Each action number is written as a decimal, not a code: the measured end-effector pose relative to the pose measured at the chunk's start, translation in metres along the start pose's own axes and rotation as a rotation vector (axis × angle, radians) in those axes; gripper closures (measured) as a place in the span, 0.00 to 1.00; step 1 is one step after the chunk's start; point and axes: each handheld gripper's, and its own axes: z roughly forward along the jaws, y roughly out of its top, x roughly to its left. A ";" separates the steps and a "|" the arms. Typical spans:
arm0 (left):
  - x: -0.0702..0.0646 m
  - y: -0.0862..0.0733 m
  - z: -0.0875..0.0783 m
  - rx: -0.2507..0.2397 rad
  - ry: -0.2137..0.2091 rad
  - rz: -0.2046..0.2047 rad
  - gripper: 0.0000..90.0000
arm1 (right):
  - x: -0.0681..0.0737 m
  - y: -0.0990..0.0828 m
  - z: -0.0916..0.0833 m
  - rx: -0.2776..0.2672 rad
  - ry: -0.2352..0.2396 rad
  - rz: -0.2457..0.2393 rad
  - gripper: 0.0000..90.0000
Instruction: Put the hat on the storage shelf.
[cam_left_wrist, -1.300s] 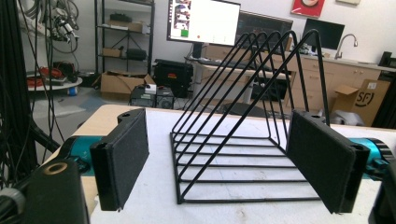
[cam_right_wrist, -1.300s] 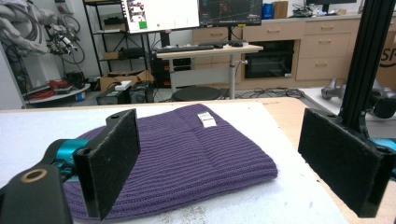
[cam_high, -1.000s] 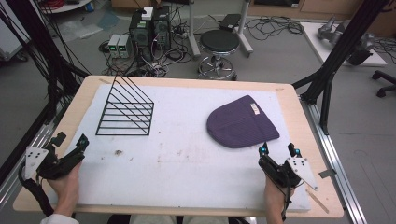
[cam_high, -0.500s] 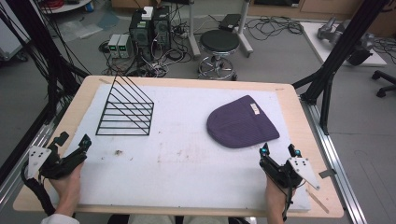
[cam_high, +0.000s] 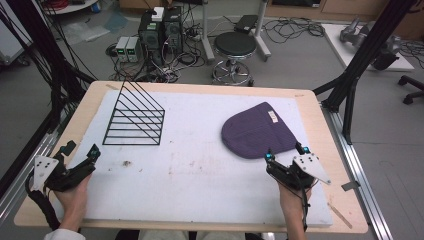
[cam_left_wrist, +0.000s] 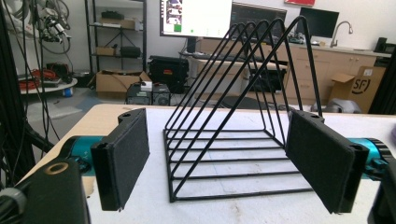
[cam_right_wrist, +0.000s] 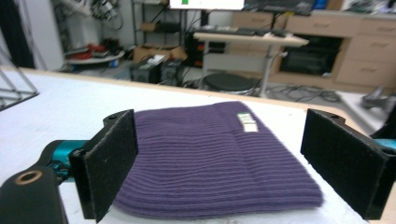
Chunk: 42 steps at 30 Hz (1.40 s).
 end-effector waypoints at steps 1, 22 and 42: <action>0.001 0.001 0.001 0.009 0.000 0.021 0.24 | 0.000 0.002 0.003 0.012 0.007 0.007 0.11; -0.001 -0.001 0.003 0.043 -0.027 0.006 0.24 | 0.001 0.033 0.047 0.122 0.145 -0.033 0.12; -0.001 -0.002 0.006 0.059 -0.030 0.004 0.24 | 0.021 0.025 0.081 0.266 0.249 -0.141 0.12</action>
